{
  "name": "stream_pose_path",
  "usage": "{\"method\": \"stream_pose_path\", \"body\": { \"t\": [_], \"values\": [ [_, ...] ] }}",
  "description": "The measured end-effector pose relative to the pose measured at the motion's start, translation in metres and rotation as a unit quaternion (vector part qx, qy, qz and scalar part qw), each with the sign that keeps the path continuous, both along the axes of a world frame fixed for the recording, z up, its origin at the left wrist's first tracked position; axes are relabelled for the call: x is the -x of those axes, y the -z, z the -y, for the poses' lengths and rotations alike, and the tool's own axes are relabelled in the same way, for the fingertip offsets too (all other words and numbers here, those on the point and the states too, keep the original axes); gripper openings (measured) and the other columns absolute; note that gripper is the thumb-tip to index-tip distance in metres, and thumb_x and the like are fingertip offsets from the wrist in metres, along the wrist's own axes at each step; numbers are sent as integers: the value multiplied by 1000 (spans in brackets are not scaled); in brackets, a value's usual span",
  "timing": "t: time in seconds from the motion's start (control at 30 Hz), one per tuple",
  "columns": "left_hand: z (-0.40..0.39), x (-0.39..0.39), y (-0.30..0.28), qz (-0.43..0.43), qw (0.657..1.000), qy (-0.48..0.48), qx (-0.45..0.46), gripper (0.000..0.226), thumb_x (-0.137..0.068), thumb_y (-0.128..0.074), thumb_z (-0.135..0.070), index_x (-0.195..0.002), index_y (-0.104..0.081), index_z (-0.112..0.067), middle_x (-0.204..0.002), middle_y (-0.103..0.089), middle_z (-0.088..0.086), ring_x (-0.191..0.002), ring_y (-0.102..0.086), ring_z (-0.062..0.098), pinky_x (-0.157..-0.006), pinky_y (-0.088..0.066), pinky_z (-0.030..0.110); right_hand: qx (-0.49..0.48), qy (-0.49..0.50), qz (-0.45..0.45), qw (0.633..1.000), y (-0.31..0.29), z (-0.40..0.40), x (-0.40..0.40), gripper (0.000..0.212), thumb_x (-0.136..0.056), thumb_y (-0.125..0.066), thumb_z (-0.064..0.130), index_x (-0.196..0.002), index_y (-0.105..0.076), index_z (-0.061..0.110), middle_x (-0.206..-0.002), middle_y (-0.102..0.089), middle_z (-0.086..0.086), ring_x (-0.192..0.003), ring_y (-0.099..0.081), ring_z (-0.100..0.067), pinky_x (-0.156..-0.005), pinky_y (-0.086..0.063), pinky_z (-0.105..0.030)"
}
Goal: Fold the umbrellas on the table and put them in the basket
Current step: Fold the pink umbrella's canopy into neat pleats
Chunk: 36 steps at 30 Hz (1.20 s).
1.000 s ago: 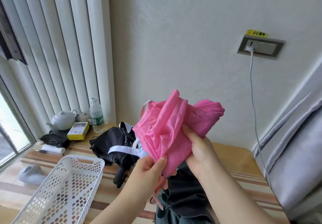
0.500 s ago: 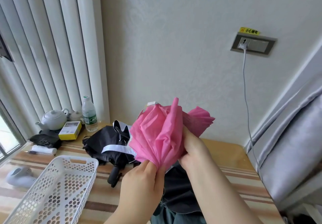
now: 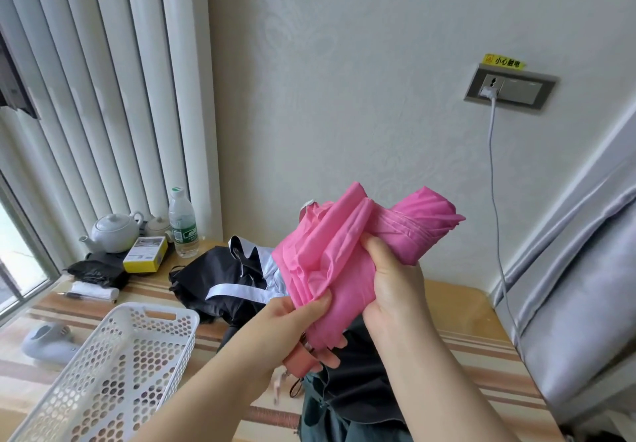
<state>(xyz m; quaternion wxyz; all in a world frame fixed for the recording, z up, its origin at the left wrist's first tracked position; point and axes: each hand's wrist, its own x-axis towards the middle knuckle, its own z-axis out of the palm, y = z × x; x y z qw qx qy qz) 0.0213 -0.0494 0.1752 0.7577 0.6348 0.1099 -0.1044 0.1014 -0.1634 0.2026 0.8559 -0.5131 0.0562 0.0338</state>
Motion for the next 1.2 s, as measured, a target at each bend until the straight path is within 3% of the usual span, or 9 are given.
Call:
{"method": "stream_pose_path", "body": {
  "t": [0.17,0.33,0.47,0.53,0.63,0.83,1.0,1.07,1.2],
  "values": [
    [2,3,2,-29,988,86,123,61,-82,-51,-50,-114,-62,0,-89,-71,20,-59,-67,26,-57,-56,32,-73,-105,-3,992,1,4,1,42,-77,-70,19,-116,-64,3,-108,-70,-19,-96,-70,-31,-77,-59,-44],
    [11,2,7,-38,976,69,203,68,-68,-79,-47,-110,-57,2,-59,-53,12,-41,-52,23,-41,-42,27,-103,-206,-32,972,1,13,-1,45,-72,-68,32,-110,-64,8,-93,-73,-13,-79,-72,-24,-58,-58,-36],
    [20,8,1,3,995,-64,70,35,-91,-56,-37,-96,-49,-4,-54,-50,10,-39,-45,22,-43,-34,26,-33,-156,-13,987,1,9,-4,92,-44,-93,41,-125,-60,10,-115,-69,-17,-101,-69,-31,-76,-58,-45],
    [24,12,-3,47,992,-116,-32,37,-93,-52,-38,-80,-52,-3,-51,-50,8,-38,-46,21,-43,-34,25,-5,-123,-15,992,1,5,-4,96,-45,-93,40,-129,-55,12,-114,-70,-15,-100,-70,-30,-74,-58,-43],
    [31,16,-9,84,979,-151,-110,36,-94,-52,-32,-74,-51,-3,-41,-46,-5,-33,-43,10,-38,-35,17,19,-89,-25,996,1,-1,-3,93,-46,-88,40,-129,-56,14,-111,-71,-12,-94,-72,-29,-71,-59,-43],
    [33,22,-3,109,979,-118,-129,42,-95,-46,-35,-72,-53,-1,-43,-47,-8,-37,-44,6,-40,-35,15,71,-32,-36,996,-7,-4,-3,21,-78,-77,12,-99,-73,10,-92,-75,-12,-83,-73,-27,-73,-60,-39],
    [17,13,-10,64,998,-12,-17,40,-80,-60,-43,-103,-63,-11,-85,-75,6,-73,-69,29,-79,-57,40,72,-17,-22,997,-13,1,2,21,-80,-74,10,-100,-72,9,-90,-75,-11,-79,-73,-27,-62,-60,-32],
    [12,11,-11,79,996,24,17,44,-77,-60,-44,-96,-69,-5,-88,-74,15,-77,-70,31,-75,-58,37,41,-52,-2,998,-17,1,5,21,-81,-70,7,-103,-71,7,-90,-75,-12,-78,-73,-27,-64,-60,-34],
    [11,10,-10,101,992,56,57,48,-84,-56,-52,-76,-73,-7,-76,-59,36,-52,-55,24,-57,-48,31,-17,-129,43,991,-20,4,6,26,-82,-69,8,-107,-68,4,-94,-73,-14,-82,-71,-25,-72,-60,-38]
  ]
}}
